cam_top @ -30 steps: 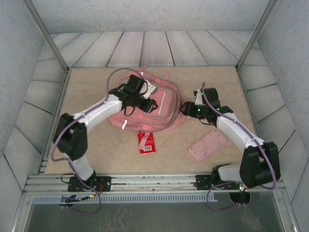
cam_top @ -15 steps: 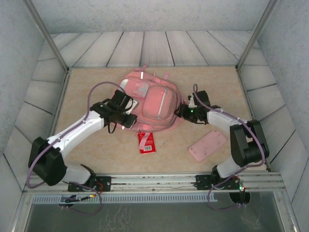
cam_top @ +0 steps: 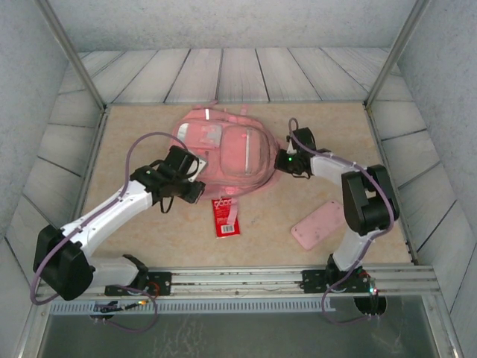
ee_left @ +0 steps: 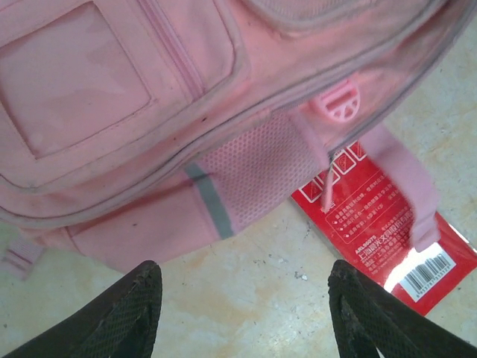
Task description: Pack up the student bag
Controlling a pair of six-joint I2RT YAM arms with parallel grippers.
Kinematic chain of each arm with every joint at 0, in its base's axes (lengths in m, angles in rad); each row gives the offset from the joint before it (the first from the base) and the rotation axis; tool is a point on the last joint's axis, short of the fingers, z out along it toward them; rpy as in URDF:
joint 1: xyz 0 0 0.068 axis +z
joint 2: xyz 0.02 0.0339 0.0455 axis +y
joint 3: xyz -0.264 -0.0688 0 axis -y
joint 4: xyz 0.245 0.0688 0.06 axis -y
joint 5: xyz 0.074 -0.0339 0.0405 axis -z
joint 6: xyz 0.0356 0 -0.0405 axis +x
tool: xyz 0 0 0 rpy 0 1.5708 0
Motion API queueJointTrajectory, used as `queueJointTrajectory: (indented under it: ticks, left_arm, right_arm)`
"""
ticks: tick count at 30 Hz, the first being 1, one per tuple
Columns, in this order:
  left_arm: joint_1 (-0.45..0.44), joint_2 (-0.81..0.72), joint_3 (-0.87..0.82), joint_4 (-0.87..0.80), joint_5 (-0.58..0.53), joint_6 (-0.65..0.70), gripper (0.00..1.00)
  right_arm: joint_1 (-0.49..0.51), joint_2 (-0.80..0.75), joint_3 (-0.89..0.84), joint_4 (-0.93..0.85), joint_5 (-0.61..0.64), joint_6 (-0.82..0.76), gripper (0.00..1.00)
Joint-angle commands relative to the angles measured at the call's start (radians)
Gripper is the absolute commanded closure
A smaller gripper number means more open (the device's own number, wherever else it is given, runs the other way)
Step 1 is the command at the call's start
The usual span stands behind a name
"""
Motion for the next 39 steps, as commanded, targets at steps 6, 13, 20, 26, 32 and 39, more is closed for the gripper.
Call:
queueJointTrajectory:
  ticks: [6, 13, 20, 26, 32, 39]
  left_arm:
    - [-0.027, 0.072, 0.038, -0.025, -0.002, 0.095, 0.39]
    - [-0.081, 0.199, 0.091, 0.011, 0.034, 0.149, 0.38]
    - [-0.087, 0.347, 0.130, 0.035, 0.080, 0.240, 0.39]
    - [-0.087, 0.473, 0.158, 0.050, 0.017, 0.271, 0.42]
    - [-0.082, 0.530, 0.180, 0.092, 0.000, 0.277, 0.52]
    - [-0.071, 0.562, 0.195, 0.132, -0.001, 0.265, 0.75]
  right_arm:
    - [-0.063, 0.157, 0.267, -0.124, -0.052, -0.144, 0.80]
    - [-0.063, -0.013, 0.143, -0.166, -0.095, -0.180, 0.49]
    - [-0.057, -0.240, -0.122, -0.133, -0.172, -0.159, 0.45]
    - [-0.004, -0.402, -0.334, 0.050, -0.235, -0.046, 0.44]
    - [0.101, -0.417, -0.386, 0.110, -0.218, -0.060, 0.44]
    - [0.181, -0.397, -0.419, 0.213, -0.226, -0.020, 0.44]
